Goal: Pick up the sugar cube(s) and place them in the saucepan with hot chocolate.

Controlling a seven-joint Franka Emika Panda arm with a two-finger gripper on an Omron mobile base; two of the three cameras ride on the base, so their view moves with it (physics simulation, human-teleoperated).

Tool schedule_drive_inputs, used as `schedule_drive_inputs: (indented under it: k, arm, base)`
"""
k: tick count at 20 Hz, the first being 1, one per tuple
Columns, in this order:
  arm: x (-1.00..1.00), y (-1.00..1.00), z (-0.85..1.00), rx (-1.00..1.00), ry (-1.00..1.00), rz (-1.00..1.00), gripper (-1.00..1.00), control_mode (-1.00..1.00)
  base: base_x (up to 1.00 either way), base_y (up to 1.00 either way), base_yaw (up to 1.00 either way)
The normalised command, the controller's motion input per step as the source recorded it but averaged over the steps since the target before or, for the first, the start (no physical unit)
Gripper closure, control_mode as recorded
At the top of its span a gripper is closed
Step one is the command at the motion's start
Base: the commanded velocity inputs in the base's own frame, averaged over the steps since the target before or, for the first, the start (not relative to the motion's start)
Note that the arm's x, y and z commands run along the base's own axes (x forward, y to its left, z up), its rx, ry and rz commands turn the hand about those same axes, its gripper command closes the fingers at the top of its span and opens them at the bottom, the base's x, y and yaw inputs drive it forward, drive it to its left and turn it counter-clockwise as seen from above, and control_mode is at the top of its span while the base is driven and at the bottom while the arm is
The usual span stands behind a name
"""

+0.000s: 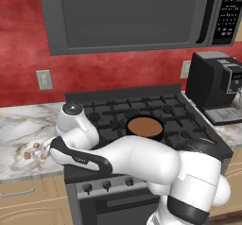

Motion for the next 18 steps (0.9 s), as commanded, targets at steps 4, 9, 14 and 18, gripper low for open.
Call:
schedule_drive_inputs:
  k: [4, 9, 14, 18]
  arm:
    - [0.08, 0.05, -0.35, 0.0, 0.03, 0.02, -1.0, -1.0]
    - [0.01, 0.25, -0.15, 0.0, 0.0, 0.03, -1.0, -1.0]
    - [0.05, 0.39, -0.14, 0.0, 0.01, 0.03, -1.0, -1.0]
    - [0.2, 0.13, -0.17, 0.0, 0.04, 0.03, -1.0, -1.0]
  base:
    - [0.0, 0.0, 0.0]
    - [0.0, 0.0, 0.0]
    - [0.0, 0.0, 0.0]
    - [0.0, 0.0, 0.0]
